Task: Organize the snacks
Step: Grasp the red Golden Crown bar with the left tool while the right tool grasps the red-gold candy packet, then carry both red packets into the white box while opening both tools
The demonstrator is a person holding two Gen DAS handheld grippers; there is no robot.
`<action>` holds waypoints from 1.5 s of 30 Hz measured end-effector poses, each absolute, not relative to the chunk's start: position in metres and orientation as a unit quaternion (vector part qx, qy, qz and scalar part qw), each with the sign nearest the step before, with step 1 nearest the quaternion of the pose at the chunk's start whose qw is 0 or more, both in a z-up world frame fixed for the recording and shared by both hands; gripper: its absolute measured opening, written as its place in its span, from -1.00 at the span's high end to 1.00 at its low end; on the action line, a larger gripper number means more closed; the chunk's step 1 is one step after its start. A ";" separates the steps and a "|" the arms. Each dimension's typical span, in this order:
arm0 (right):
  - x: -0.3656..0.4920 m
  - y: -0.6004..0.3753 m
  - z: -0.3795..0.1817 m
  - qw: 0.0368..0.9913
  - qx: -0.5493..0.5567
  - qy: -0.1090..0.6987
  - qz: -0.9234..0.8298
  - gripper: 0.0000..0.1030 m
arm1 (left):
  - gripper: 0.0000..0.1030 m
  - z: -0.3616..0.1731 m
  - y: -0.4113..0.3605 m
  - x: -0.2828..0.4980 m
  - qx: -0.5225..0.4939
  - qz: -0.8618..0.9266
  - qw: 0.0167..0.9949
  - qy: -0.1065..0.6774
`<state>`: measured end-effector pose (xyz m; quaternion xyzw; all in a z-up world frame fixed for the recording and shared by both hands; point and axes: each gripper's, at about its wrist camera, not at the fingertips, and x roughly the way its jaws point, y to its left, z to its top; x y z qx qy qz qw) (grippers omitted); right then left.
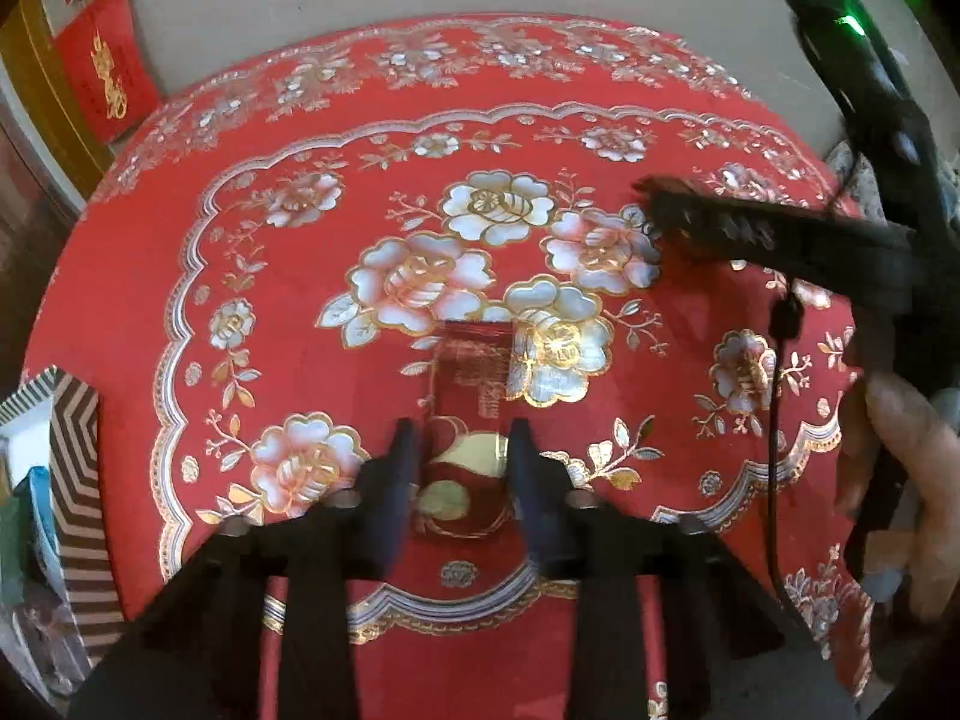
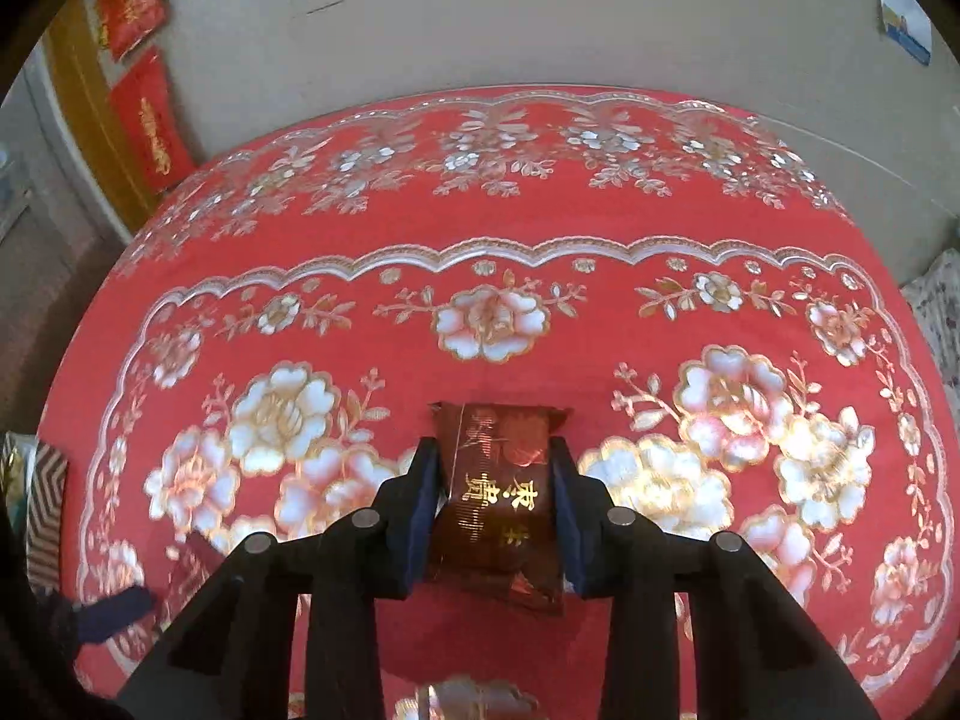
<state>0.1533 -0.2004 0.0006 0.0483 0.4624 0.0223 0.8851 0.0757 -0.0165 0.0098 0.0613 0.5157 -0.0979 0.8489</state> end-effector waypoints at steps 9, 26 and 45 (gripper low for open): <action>0.085 -0.206 0.012 0.897 0.065 0.434 0.055 0.32 | 0.59 0.019 0.007 0.047 0.039 -0.092 0.855 0.509; -0.015 -0.123 0.033 0.907 0.043 0.397 0.132 0.32 | 0.59 0.051 0.063 -0.023 0.011 -0.040 0.898 0.438; -0.045 -0.021 0.052 0.896 0.006 0.382 0.225 0.32 | 0.59 0.063 0.144 -0.064 -0.033 0.017 0.910 0.413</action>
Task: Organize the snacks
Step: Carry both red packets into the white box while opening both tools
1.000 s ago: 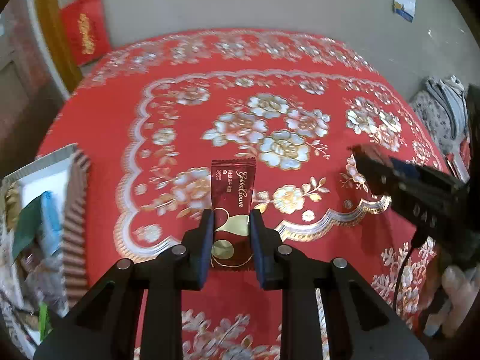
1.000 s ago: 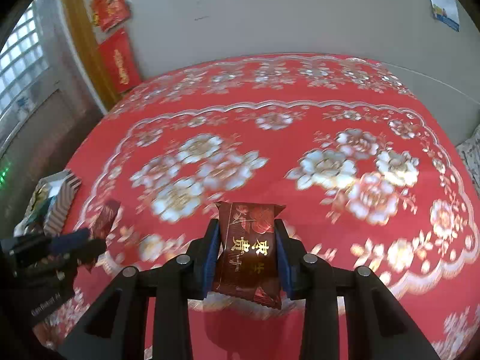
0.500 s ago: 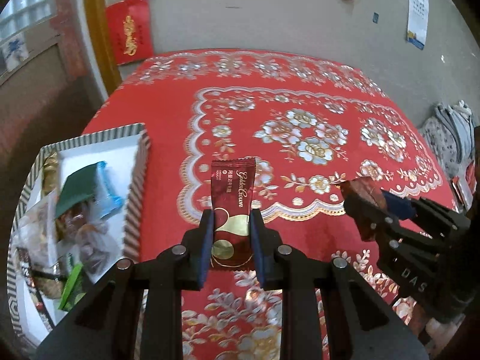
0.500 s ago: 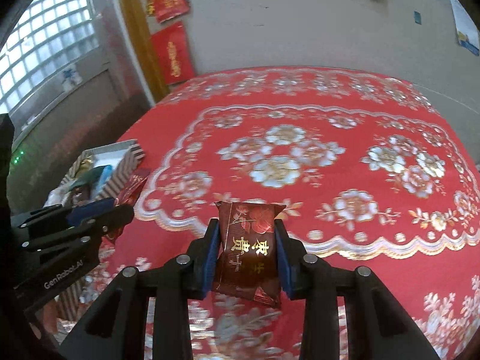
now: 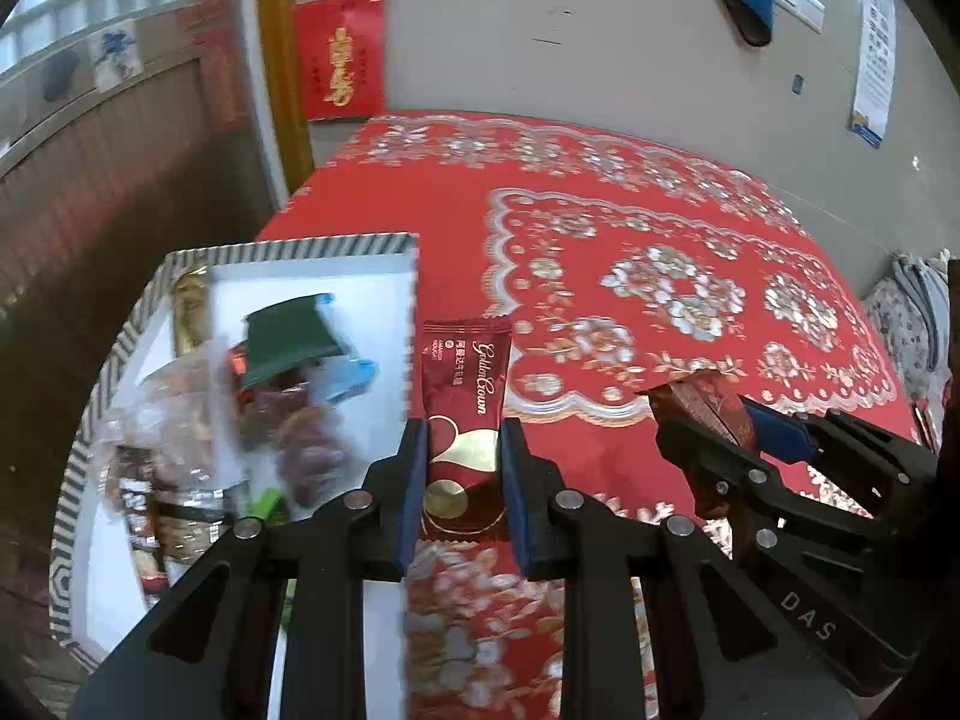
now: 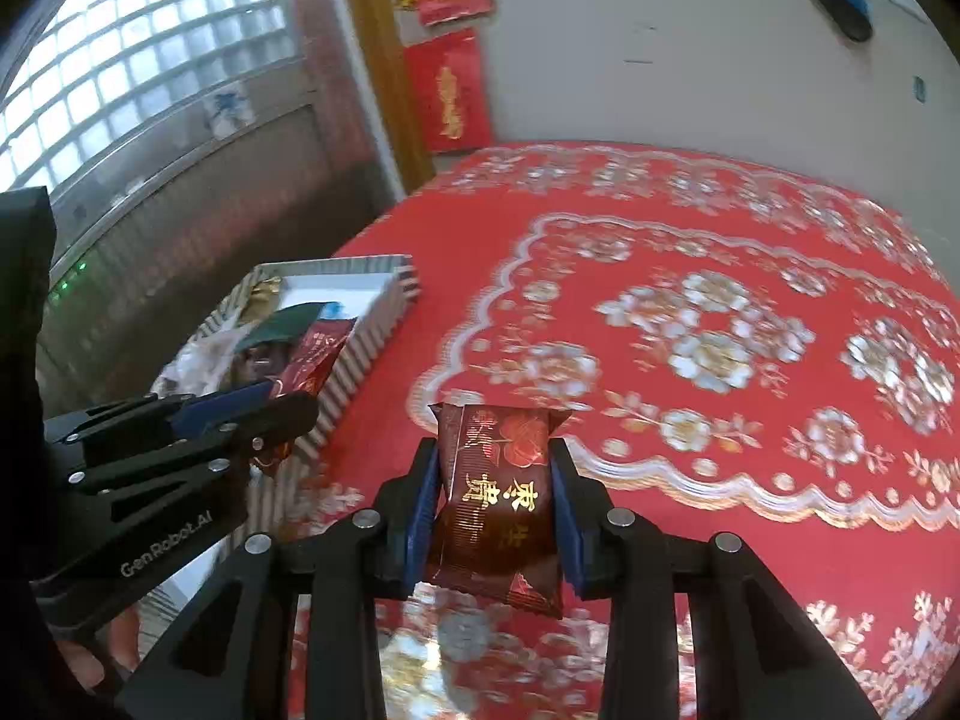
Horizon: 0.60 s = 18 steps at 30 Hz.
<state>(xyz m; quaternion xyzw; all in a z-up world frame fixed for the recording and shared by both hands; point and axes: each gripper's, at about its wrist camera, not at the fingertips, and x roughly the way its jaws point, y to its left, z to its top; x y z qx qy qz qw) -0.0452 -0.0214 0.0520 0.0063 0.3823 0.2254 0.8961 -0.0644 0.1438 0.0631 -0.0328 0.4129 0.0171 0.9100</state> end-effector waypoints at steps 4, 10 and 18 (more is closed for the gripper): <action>-0.048 0.000 0.056 0.893 -0.006 0.380 0.242 0.32 | 0.59 0.064 0.163 -0.072 -0.043 0.032 0.910 0.411; -0.053 0.035 0.063 0.886 -0.028 0.375 0.271 0.32 | 0.59 0.062 0.194 -0.084 -0.053 0.060 0.909 0.409; -0.059 0.077 0.068 0.875 -0.053 0.373 0.304 0.32 | 0.59 0.059 0.227 -0.101 -0.065 0.089 0.907 0.406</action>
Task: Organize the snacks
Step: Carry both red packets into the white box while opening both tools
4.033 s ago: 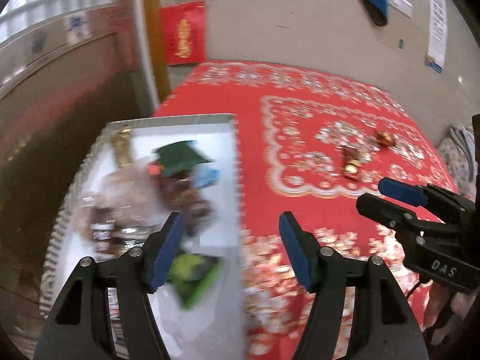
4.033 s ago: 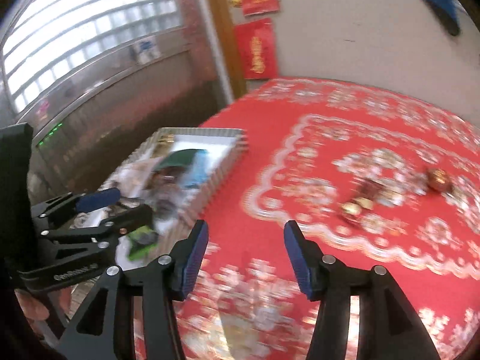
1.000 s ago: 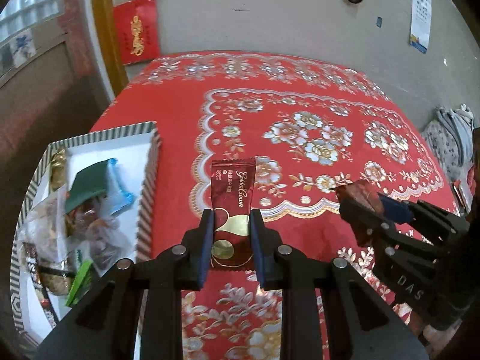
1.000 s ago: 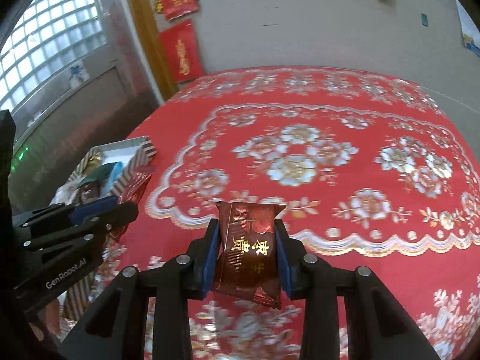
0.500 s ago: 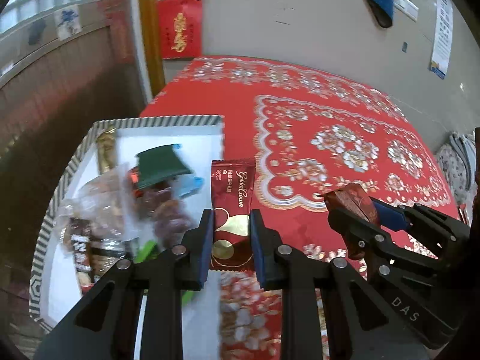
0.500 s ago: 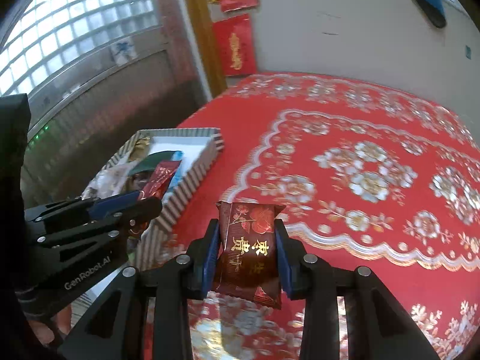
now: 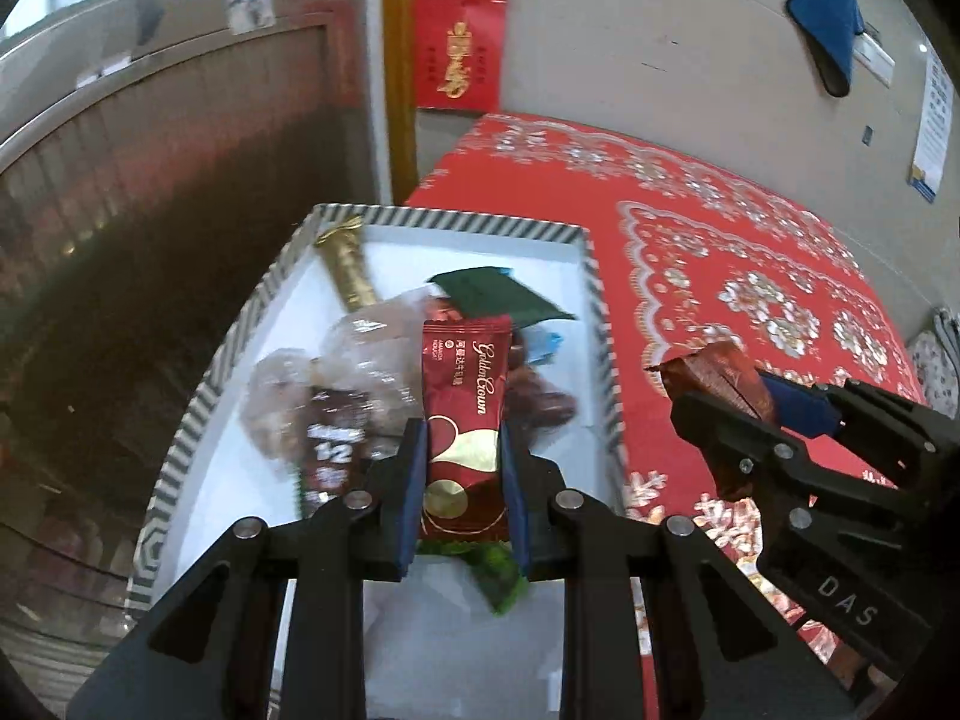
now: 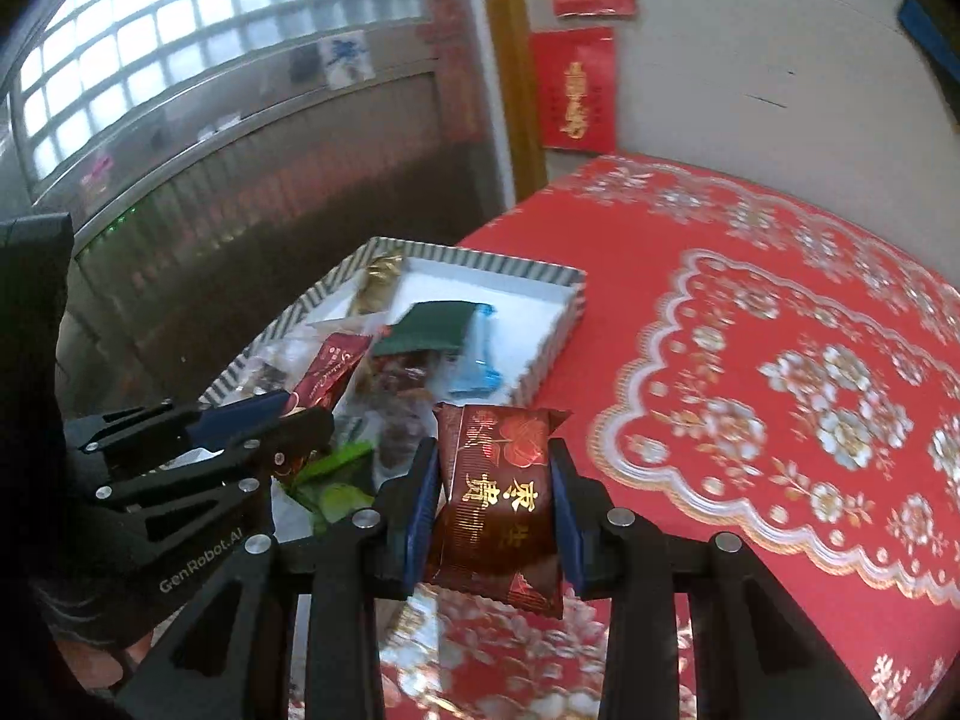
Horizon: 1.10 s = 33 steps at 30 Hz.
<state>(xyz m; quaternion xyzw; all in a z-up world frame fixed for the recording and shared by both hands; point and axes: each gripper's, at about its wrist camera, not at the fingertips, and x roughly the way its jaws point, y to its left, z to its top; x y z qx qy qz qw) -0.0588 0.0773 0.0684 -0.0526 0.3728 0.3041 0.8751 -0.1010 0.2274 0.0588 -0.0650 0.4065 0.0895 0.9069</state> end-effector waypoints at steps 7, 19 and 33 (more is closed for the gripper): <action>-0.061 0.106 0.068 0.866 -0.070 0.375 0.324 0.32 | 0.59 0.053 0.249 -0.118 -0.077 0.103 0.904 0.408; -0.050 0.144 0.054 0.851 -0.093 0.390 0.338 0.32 | 0.59 0.043 0.265 -0.128 -0.086 0.113 0.900 0.413; -0.061 0.169 0.043 0.845 -0.126 0.385 0.350 0.31 | 0.59 0.035 0.275 -0.126 -0.089 0.129 0.896 0.416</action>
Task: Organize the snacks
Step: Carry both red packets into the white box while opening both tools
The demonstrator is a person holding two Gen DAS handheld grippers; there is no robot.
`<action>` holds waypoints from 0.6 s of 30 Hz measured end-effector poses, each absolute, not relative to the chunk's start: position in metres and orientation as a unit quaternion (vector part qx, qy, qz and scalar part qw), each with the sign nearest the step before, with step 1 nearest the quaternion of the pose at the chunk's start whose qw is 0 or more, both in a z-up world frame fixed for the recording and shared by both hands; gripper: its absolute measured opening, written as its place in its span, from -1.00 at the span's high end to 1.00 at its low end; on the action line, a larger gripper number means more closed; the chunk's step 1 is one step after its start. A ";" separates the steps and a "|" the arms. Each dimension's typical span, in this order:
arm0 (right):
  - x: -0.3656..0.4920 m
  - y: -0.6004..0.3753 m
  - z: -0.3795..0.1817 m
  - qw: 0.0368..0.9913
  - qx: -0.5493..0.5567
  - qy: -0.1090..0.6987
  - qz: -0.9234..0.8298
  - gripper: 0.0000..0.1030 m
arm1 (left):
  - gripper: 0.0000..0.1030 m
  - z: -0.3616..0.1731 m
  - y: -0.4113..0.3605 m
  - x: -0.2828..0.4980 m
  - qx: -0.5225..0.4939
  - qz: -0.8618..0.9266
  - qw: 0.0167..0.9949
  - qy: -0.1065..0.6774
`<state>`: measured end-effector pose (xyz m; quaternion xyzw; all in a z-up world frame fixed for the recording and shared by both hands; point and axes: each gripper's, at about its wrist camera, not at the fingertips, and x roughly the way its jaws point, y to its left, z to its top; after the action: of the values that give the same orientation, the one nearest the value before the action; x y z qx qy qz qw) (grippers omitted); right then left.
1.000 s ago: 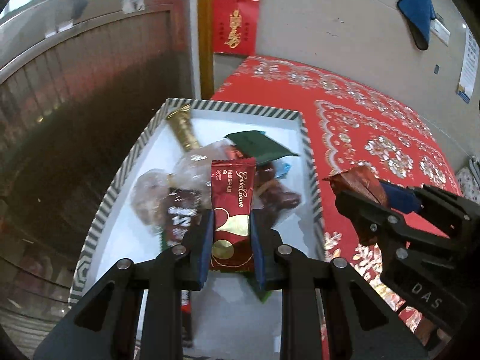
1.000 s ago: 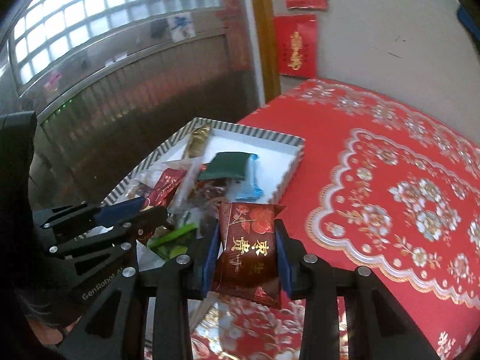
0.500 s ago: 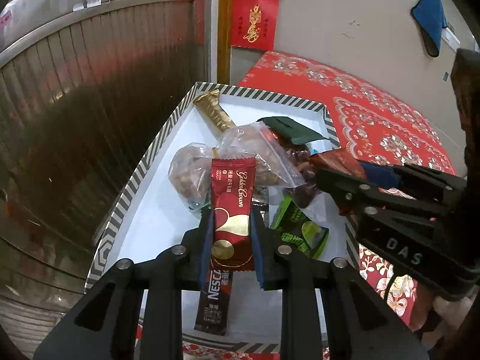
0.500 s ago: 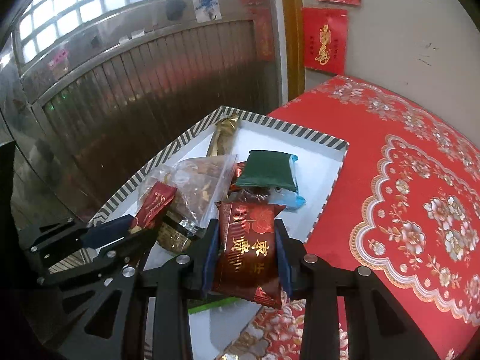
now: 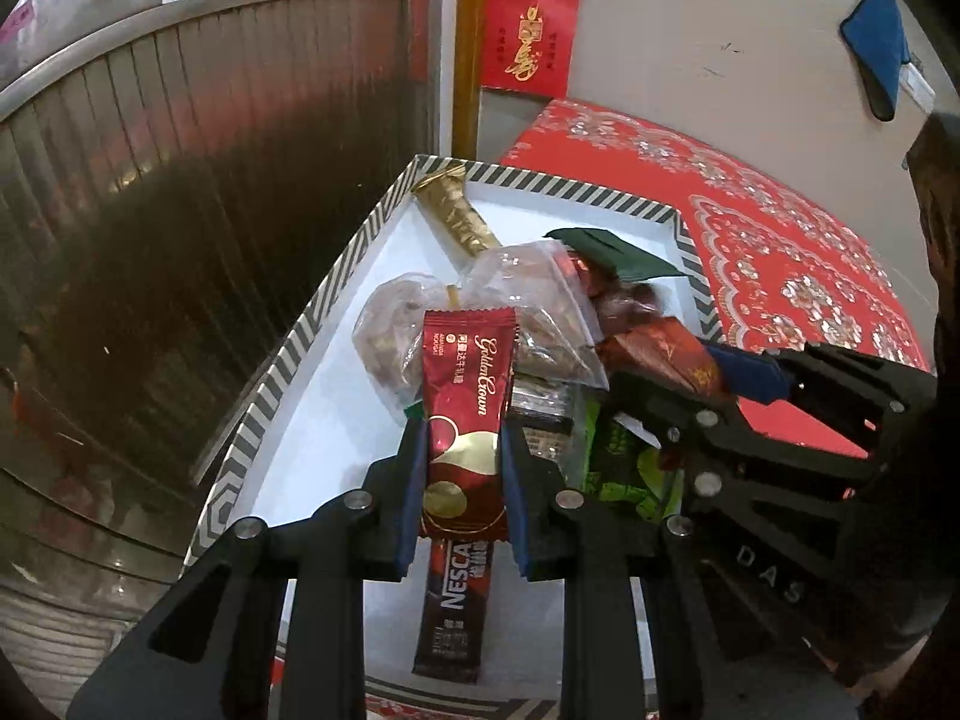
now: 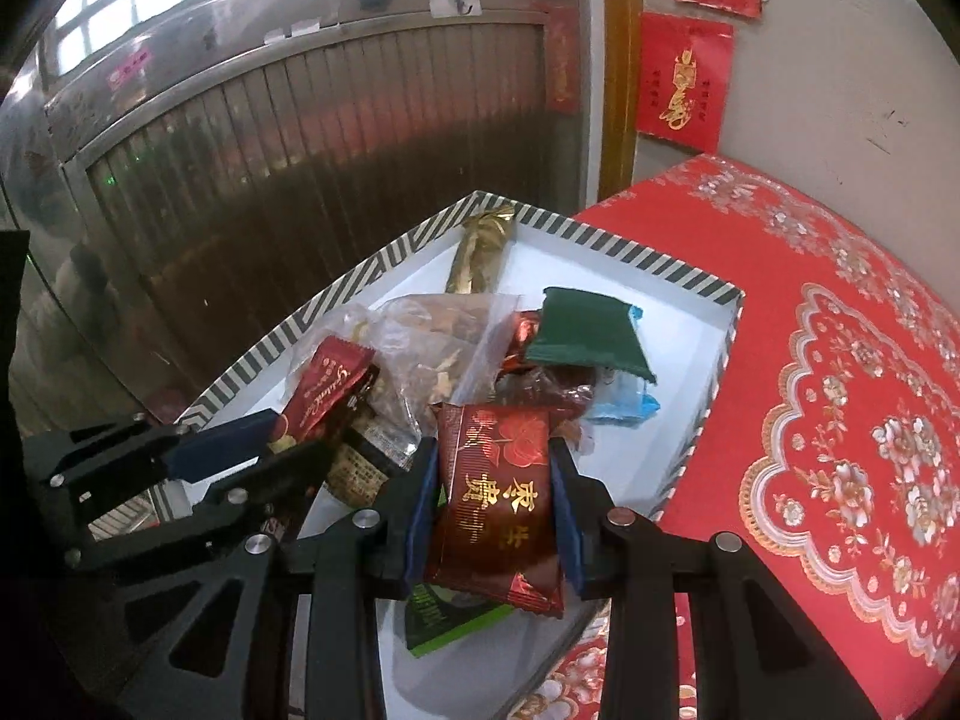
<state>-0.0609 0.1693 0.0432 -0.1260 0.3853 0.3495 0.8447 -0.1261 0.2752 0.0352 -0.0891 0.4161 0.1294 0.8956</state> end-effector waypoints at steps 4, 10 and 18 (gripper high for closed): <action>-0.062 0.169 0.037 0.839 -0.127 0.391 0.356 0.25 | 0.51 0.034 0.276 -0.128 -0.092 0.138 0.895 0.414; -0.066 0.153 0.042 0.840 -0.096 0.392 0.364 0.20 | 0.00 0.035 0.277 -0.131 -0.098 0.154 0.897 0.404; -0.079 0.130 0.057 0.860 -0.066 0.356 0.360 -0.10 | -0.42 0.045 0.272 -0.143 -0.094 0.167 0.909 0.370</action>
<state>-0.0790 0.1296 0.0571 -0.0663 0.3562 0.3598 0.8598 -0.1433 0.2721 0.0452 -0.0943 0.3698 0.1674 0.9090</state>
